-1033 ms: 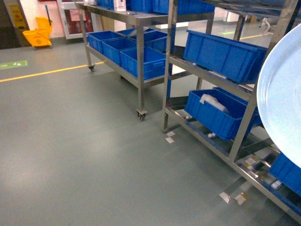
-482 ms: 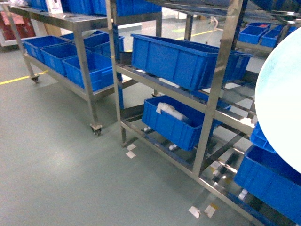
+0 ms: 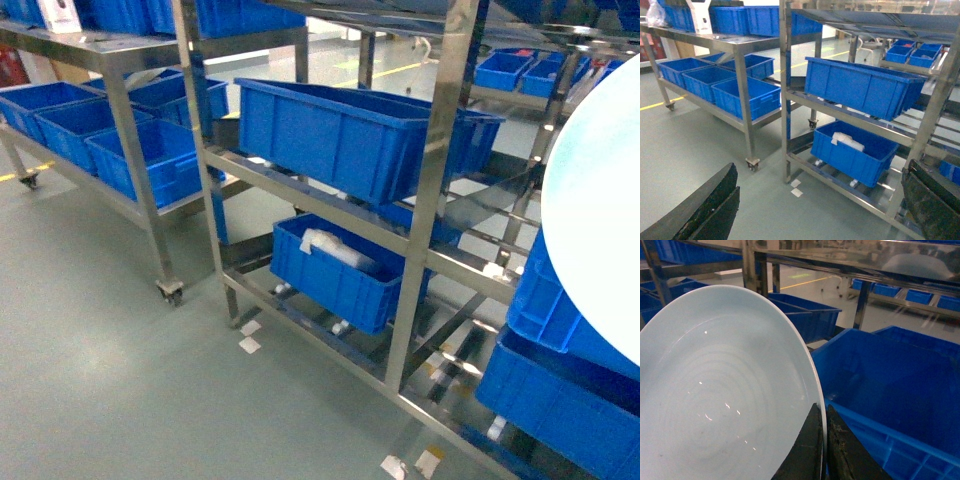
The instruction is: Place blue tray on left shelf second layer neatly
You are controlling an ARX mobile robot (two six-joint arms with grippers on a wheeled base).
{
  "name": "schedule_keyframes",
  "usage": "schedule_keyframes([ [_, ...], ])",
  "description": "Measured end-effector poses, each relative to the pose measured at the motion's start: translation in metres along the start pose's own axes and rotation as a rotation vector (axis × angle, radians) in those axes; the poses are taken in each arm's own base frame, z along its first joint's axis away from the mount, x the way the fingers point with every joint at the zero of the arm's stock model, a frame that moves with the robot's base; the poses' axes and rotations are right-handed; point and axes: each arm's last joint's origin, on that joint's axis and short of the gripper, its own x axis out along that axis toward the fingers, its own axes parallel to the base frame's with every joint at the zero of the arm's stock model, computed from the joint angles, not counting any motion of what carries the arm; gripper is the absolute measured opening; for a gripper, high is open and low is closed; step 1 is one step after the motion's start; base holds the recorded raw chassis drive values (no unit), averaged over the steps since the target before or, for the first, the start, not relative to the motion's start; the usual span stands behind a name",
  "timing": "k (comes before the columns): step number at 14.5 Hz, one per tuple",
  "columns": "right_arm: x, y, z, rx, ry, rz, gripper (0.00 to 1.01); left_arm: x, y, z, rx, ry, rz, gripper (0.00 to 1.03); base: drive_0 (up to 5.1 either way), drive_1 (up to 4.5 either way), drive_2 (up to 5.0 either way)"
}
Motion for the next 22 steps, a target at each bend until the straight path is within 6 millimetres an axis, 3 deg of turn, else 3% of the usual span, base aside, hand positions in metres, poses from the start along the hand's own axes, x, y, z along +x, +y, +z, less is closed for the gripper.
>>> schedule_keyframes([
  [15, 0.0, 0.0, -0.0002, 0.0, 0.002, 0.0, 0.02, 0.0, 0.0, 0.0, 0.0, 0.0, 0.0, 0.98, -1.7, 2.49, -5.9],
  [22, -0.0004, 0.0, 0.0005, 0.0, -0.002, -0.001, 0.02, 0.0, -0.0001, 0.0, 0.0, 0.0, -0.001, 0.98, -0.9, -0.95, -0.9],
])
